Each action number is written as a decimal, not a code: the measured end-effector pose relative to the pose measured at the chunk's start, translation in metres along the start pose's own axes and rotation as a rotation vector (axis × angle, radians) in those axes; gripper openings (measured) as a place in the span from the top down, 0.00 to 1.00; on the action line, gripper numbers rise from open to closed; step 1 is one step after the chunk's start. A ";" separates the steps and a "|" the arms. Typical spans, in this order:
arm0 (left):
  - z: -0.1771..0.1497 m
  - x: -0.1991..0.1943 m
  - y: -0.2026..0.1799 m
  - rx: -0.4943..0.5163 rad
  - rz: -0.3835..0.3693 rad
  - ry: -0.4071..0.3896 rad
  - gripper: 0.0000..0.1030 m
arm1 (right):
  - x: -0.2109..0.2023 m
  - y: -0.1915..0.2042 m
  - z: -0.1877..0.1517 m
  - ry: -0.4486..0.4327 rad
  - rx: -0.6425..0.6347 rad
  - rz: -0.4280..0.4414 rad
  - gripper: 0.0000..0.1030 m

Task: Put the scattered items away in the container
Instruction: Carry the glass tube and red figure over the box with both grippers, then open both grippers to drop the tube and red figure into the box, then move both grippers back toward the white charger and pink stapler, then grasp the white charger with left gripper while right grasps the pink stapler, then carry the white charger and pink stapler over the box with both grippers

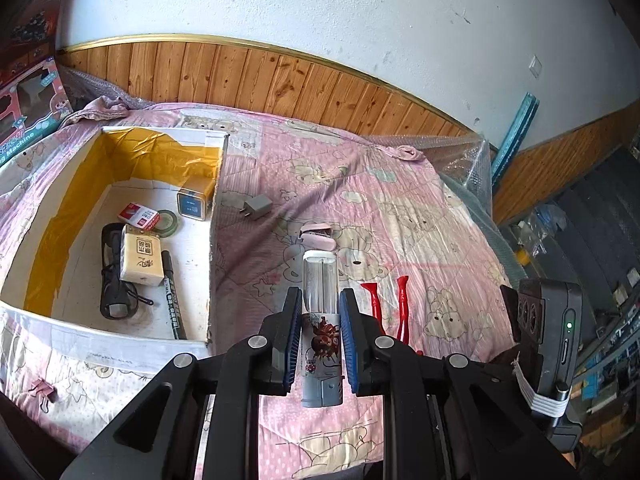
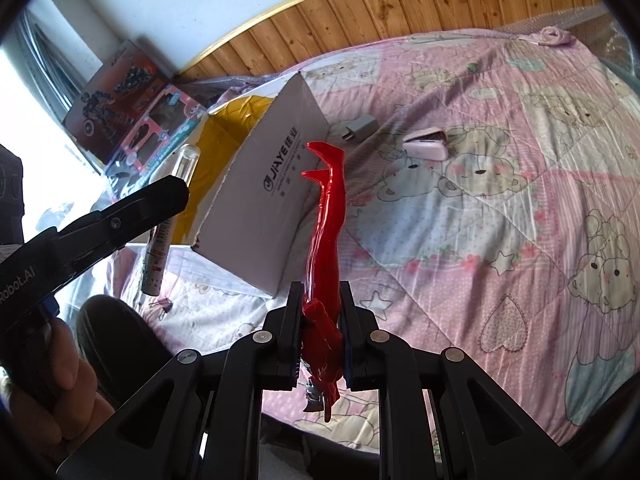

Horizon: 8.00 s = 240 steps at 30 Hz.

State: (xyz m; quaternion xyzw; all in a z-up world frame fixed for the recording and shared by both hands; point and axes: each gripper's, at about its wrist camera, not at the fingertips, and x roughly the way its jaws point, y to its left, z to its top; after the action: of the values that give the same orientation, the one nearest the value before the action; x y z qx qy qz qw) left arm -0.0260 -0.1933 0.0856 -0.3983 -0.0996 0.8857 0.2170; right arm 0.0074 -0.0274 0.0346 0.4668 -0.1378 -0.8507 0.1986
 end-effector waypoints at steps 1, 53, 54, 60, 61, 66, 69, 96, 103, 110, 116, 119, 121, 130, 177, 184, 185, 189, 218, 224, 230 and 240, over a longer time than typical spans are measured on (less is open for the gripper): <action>0.001 -0.001 0.003 -0.006 0.001 -0.003 0.81 | 0.000 0.003 0.001 -0.002 -0.007 0.002 0.84; 0.045 0.044 0.139 -0.303 0.026 0.013 0.81 | 0.114 0.175 0.194 0.054 -0.432 0.002 0.84; 0.044 0.046 0.141 -0.309 0.025 0.017 0.81 | 0.123 0.176 0.198 0.069 -0.439 -0.003 0.84; 0.041 0.057 0.152 -0.349 0.002 0.043 0.81 | 0.168 0.185 0.214 0.133 -0.517 -0.041 0.84; 0.042 0.058 0.154 -0.353 0.000 0.045 0.81 | 0.175 0.185 0.216 0.136 -0.528 -0.048 0.84; 0.045 0.069 0.162 -0.352 -0.018 0.088 0.78 | 0.210 0.177 0.223 0.185 -0.548 -0.079 0.52; 0.046 0.067 0.171 -0.376 -0.021 0.090 0.67 | 0.209 0.165 0.227 0.180 -0.506 -0.096 0.52; 0.021 -0.012 0.067 -0.040 0.154 0.030 0.67 | 0.027 0.042 0.063 -0.091 -0.119 0.197 0.51; 0.020 -0.019 0.034 0.032 0.184 0.016 0.67 | 0.011 0.013 0.050 -0.122 -0.054 0.190 0.51; 0.014 -0.007 0.011 0.088 0.206 0.042 0.64 | 0.004 -0.016 0.044 -0.121 0.024 0.117 0.50; 0.024 0.030 -0.003 0.087 0.159 0.092 0.61 | -0.003 -0.049 0.056 -0.129 0.067 0.061 0.50; 0.038 0.055 -0.010 0.087 0.140 0.114 0.56 | 0.000 -0.068 0.071 -0.123 0.076 0.029 0.50; 0.051 0.073 -0.013 0.085 0.132 0.126 0.54 | 0.009 -0.080 0.083 -0.105 0.065 0.009 0.50; 0.107 0.171 -0.002 0.082 0.181 0.215 0.48 | 0.078 -0.135 0.127 -0.001 0.049 -0.041 0.50; 0.118 0.301 0.049 0.255 0.322 0.467 0.53 | 0.140 -0.101 0.132 0.139 -0.104 0.058 0.74; 0.115 0.267 0.034 0.231 0.330 0.427 0.53 | 0.118 -0.095 0.121 0.117 -0.085 0.031 0.73; 0.112 0.262 0.030 0.229 0.325 0.424 0.53 | 0.114 -0.093 0.119 0.110 -0.083 0.030 0.73; 0.099 0.244 0.020 0.222 0.304 0.411 0.53 | 0.098 -0.092 0.113 0.084 -0.077 0.025 0.73; 0.054 0.112 -0.007 0.124 0.160 0.263 0.53 | 0.061 -0.026 0.040 0.040 -0.117 -0.062 0.74; 0.045 0.088 -0.010 0.123 0.147 0.234 0.53 | 0.048 -0.015 0.032 0.014 -0.137 -0.087 0.74; 0.035 0.065 -0.009 0.120 0.139 0.201 0.53 | 0.035 -0.003 0.024 -0.010 -0.141 -0.087 0.74; 0.031 0.032 0.003 0.091 0.128 0.148 0.53 | 0.018 0.021 0.013 -0.030 -0.150 -0.070 0.74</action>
State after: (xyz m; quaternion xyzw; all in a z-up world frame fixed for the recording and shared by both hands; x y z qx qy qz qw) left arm -0.0690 -0.1818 0.0841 -0.4577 -0.0175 0.8695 0.1846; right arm -0.0080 -0.0537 0.0365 0.4423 -0.0600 -0.8720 0.2010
